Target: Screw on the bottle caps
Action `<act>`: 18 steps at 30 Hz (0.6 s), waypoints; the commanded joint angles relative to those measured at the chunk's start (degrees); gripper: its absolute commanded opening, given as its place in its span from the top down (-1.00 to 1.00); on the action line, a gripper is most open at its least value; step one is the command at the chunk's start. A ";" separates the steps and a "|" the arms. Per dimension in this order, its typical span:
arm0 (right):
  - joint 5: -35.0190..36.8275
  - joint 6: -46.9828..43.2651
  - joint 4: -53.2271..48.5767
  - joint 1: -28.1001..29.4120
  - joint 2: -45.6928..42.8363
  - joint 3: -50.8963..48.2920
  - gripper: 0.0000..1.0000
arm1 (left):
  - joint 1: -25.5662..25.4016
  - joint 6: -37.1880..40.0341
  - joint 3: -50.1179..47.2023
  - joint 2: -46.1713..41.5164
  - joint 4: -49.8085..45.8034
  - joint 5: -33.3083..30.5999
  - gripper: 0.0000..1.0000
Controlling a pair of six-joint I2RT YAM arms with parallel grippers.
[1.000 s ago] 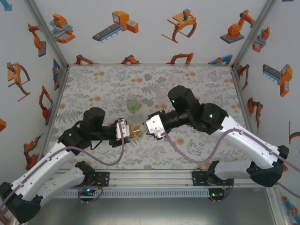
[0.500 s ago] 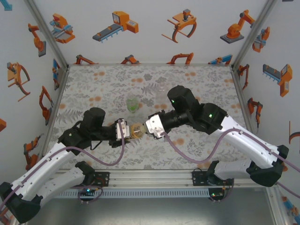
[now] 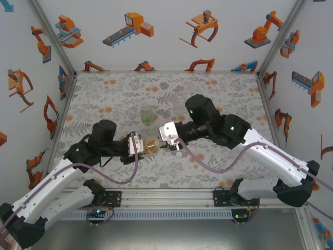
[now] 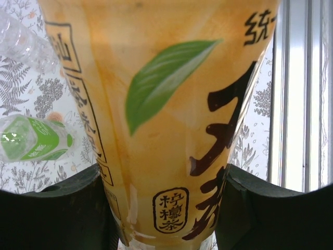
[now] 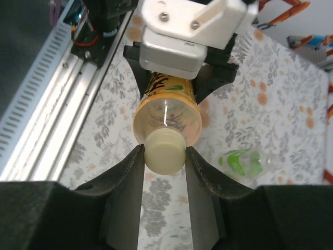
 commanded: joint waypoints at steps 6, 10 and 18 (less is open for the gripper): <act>3.95 36.97 18.59 1.39 -2.81 -7.44 0.62 | -0.19 -0.28 1.54 -0.51 1.52 -3.66 1.00; 11.13 52.46 20.42 1.67 -3.33 -8.54 0.66 | -0.22 -0.46 1.59 -0.83 1.76 -4.07 1.00; 23.46 81.76 11.25 1.80 -1.84 -6.50 0.68 | -0.17 -0.99 1.06 -1.88 2.81 -5.58 1.00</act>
